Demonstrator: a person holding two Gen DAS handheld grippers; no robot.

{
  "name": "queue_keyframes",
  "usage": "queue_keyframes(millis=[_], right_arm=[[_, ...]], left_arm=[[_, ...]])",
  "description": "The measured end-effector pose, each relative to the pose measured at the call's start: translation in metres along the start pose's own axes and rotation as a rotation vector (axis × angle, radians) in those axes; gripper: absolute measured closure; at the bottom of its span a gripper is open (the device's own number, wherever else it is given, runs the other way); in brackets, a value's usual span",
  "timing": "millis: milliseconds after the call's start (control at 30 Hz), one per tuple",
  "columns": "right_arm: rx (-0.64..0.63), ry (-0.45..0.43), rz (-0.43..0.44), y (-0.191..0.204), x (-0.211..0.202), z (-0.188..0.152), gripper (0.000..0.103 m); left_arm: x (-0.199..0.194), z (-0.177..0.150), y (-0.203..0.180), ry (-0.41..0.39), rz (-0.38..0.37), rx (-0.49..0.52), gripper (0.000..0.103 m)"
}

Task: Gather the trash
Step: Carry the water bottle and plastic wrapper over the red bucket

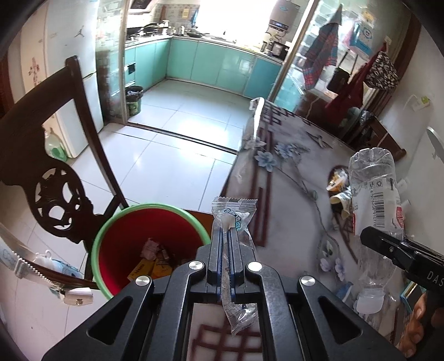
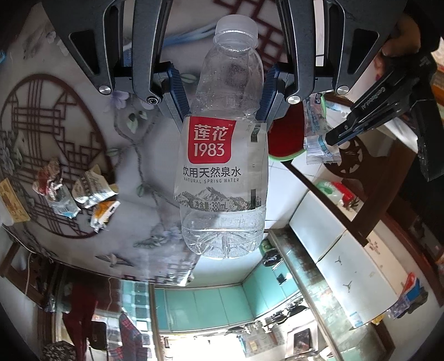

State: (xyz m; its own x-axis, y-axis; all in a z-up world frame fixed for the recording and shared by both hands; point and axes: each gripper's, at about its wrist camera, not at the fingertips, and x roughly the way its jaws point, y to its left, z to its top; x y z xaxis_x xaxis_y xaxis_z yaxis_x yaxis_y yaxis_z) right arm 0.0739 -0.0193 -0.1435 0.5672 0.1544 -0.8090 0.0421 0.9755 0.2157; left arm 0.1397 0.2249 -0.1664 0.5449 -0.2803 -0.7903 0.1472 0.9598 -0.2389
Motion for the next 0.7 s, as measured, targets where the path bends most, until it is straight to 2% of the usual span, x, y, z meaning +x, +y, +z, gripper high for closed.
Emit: queue_keyframes(millis=[700], right_arm=[[-0.068, 0.090, 0.082, 0.068, 0.052, 0.007, 0.057]], left_arm=[[0.006, 0.003, 0.094, 0.024, 0.102, -0.098, 0.100]])
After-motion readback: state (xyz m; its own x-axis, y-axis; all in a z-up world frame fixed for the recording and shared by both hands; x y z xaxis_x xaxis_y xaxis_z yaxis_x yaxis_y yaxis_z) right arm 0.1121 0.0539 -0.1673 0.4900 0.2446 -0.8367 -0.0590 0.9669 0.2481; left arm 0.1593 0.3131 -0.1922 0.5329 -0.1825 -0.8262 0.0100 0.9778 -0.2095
